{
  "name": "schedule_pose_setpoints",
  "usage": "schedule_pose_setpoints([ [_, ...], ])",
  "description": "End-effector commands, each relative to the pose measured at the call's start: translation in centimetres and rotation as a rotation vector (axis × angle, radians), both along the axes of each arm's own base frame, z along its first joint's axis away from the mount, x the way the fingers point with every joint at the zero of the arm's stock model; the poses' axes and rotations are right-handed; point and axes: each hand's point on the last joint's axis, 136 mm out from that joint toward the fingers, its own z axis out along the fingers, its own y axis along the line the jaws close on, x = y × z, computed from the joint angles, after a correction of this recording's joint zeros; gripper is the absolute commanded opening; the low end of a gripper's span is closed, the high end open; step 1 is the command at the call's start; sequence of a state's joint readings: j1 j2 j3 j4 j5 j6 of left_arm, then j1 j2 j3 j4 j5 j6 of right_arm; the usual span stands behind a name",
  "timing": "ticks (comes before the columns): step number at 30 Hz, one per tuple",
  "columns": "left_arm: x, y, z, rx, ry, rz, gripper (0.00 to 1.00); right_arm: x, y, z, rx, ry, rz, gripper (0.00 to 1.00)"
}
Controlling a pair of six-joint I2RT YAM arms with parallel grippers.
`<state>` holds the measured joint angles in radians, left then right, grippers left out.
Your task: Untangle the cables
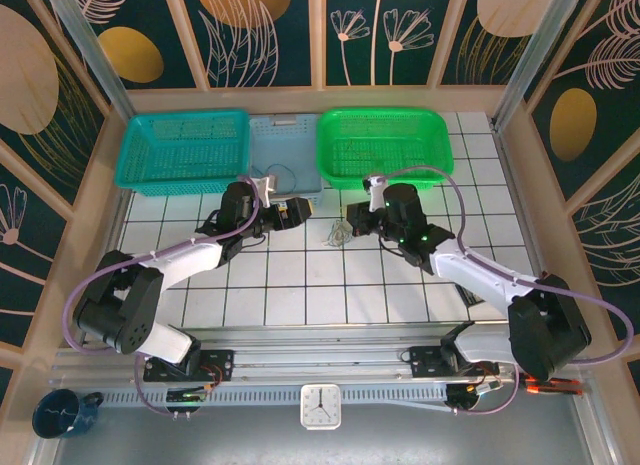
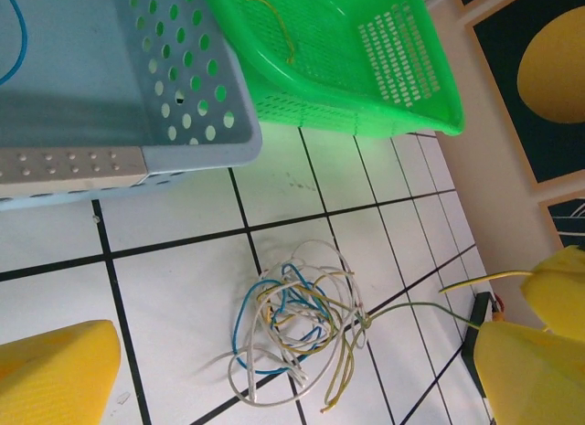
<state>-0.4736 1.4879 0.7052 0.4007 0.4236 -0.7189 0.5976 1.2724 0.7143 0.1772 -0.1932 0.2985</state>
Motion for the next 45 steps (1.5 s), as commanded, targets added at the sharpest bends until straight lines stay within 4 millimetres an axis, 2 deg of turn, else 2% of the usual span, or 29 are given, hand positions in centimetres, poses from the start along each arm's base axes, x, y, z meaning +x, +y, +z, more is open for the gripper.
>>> schedule_pose_setpoints([
  [1,-0.5,-0.8,-0.1,-0.003,-0.025,-0.055,0.99,0.2,0.4,0.8,0.062,-0.011,0.003,0.0],
  [7,-1.1,-2.0,-1.4,0.024,0.0,-0.091,0.99,0.3,0.3,2.0,0.102,-0.034,-0.008,0.0],
  [11,-1.5,-3.2,-2.2,0.038,0.011,-0.12,0.99,0.3,-0.5,2.9,0.132,-0.048,-0.034,0.0],
  [18,-1.6,-5.4,-3.3,0.088,0.001,-0.158,0.99,0.1,-1.3,3.0,0.155,-0.038,-0.056,0.0],
  [26,-0.9,-7.3,-3.7,0.204,-0.049,-0.195,0.99,0.2,-1.3,3.3,0.175,-0.042,-0.058,0.0],
  [27,-0.9,-7.4,-5.2,0.239,-0.03,-0.198,0.99,0.2,-1.3,3.5,0.178,-0.044,-0.059,0.0],
  [31,-1.2,-7.2,-7.4,0.337,-0.034,-0.197,0.99,0.2,-1.2,4.4,0.204,-0.053,-0.057,0.0],
  [34,-1.6,-6.7,-9.6,0.396,-0.009,-0.203,0.99,0.0,-1.0,5.7,0.233,-0.067,-0.047,0.0],
  [35,-1.7,-6.4,-10.2,0.409,0.0,-0.2,0.99,0.4,-1.6,6.1,0.244,-0.075,-0.062,0.0],
  [39,-2.3,-5.5,-12.5,0.458,0.035,-0.202,0.99,0.5,-2.3,9.3,0.318,-0.121,-0.057,0.0],
  [45,-2.9,-5.1,-14.2,0.475,0.061,-0.211,0.99,-0.1,-3.0,14.0,0.404,-0.201,-0.046,0.0],
])
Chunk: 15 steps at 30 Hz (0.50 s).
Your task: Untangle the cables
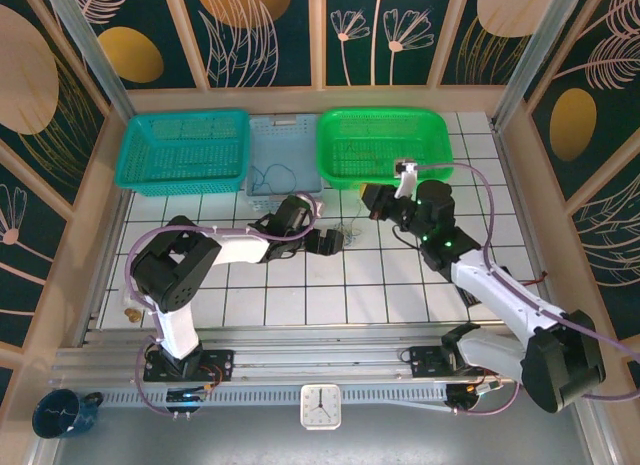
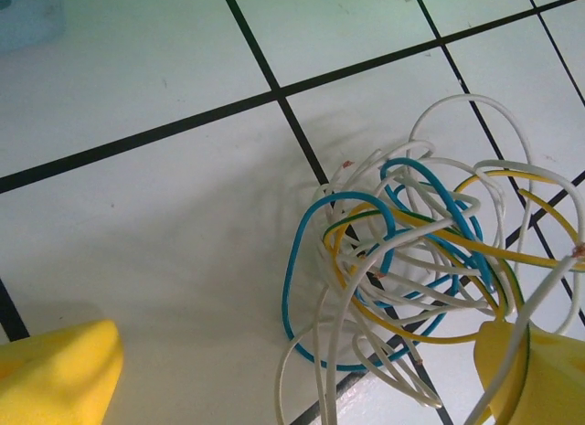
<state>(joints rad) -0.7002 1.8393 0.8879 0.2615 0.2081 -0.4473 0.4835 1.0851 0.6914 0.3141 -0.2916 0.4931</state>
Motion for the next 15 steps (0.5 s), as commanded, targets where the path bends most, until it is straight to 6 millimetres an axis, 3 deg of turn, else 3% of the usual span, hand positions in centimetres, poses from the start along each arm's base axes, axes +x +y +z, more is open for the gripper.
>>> schedule_pose_setpoints([
  [1,-1.2,1.5,-3.4,0.08,0.058,0.002,0.99,-0.6,-0.1,5.4,0.098,-0.11,0.022,0.0],
  [4,-1.4,1.6,-3.5,0.08,0.062,0.003,0.99,-0.9,-0.3,6.3,0.11,-0.138,0.018,0.0],
  [8,-1.4,1.4,-2.8,0.059,0.06,0.003,0.99,-0.7,-0.9,5.8,0.103,-0.136,-0.006,0.0],
  [15,-1.5,0.7,1.2,-0.04,0.042,0.016,0.99,-0.5,-2.0,4.6,0.088,-0.122,-0.033,0.0],
])
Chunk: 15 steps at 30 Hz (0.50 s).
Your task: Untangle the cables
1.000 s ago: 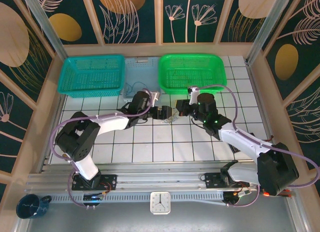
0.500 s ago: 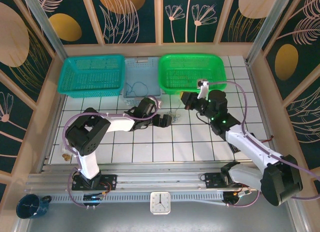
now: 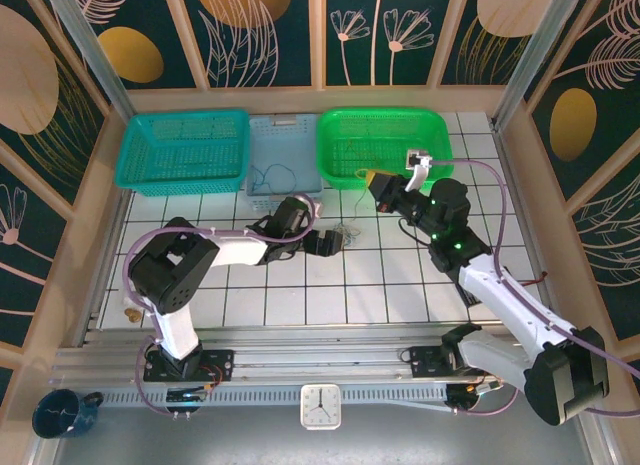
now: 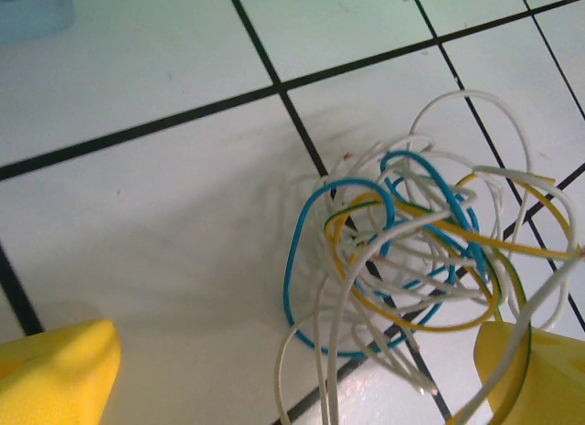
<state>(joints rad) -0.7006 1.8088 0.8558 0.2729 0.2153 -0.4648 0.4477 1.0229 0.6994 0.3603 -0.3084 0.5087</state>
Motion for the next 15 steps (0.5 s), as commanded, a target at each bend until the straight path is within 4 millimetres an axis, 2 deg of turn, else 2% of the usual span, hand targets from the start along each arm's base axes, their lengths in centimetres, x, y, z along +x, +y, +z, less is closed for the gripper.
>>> schedule_pose_setpoints([
  [1,-0.9,0.3,1.6,-0.041,0.03,0.012,0.99,-0.2,-0.9,0.6,0.02,-0.026,-0.017,0.0],
  [8,-0.7,-0.2,7.7,-0.153,-0.041,0.025,0.99,-0.1,-1.2,-2.0,-0.026,0.023,0.0,0.0],
  [15,0.7,-0.5,15.7,-0.275,-0.181,0.059,0.97,-0.5,-0.5,-5.2,-0.059,0.088,0.06,0.0],
])
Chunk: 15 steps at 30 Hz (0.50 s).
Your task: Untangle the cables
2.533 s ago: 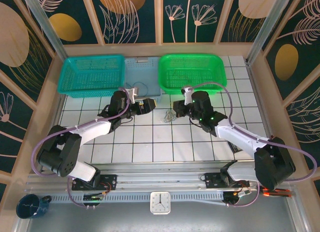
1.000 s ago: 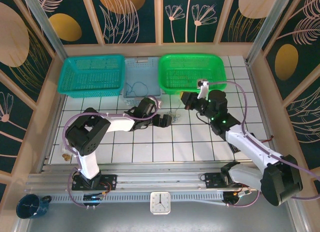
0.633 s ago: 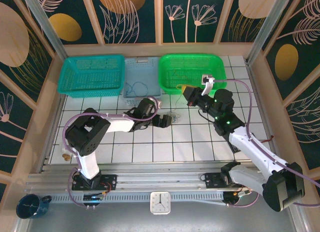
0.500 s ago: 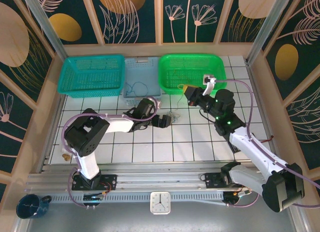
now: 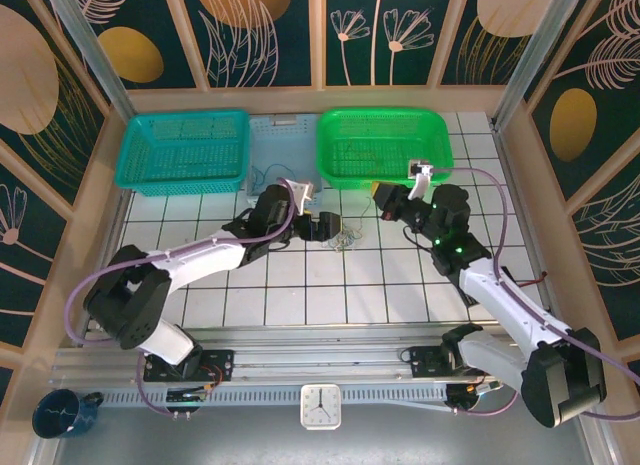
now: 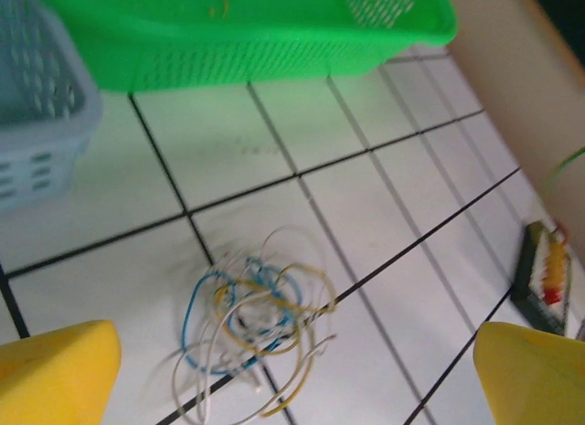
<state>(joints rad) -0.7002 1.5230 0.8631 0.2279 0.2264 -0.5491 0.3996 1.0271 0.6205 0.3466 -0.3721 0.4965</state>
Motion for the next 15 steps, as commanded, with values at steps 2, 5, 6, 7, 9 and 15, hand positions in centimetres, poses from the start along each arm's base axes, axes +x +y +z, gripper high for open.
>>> schedule_pose_setpoints([
  [2,0.8,-1.0,5.9,-0.122,-0.075,-0.002,0.96,-0.6,0.7,-1.4,-0.011,0.017,0.064,0.0],
  [5,0.9,-2.0,7.9,-0.191,-0.088,-0.03,0.91,-0.9,1.0,-1.8,-0.003,0.026,0.091,0.0],
  [6,0.9,-2.2,8.0,-0.202,-0.081,-0.036,0.91,-0.9,1.1,-1.9,0.001,0.031,0.096,0.0],
  [7,0.8,-2.4,7.9,-0.212,-0.073,-0.043,0.9,-1.0,1.2,-2.0,0.005,0.033,0.101,0.0],
  [9,1.2,-3.0,9.2,-0.242,-0.087,-0.055,0.89,-1.1,1.3,-2.0,0.014,0.035,0.108,0.0],
  [15,1.4,-4.0,9.4,-0.26,-0.077,-0.089,0.88,-1.2,1.6,-1.8,0.04,0.037,0.127,0.0],
])
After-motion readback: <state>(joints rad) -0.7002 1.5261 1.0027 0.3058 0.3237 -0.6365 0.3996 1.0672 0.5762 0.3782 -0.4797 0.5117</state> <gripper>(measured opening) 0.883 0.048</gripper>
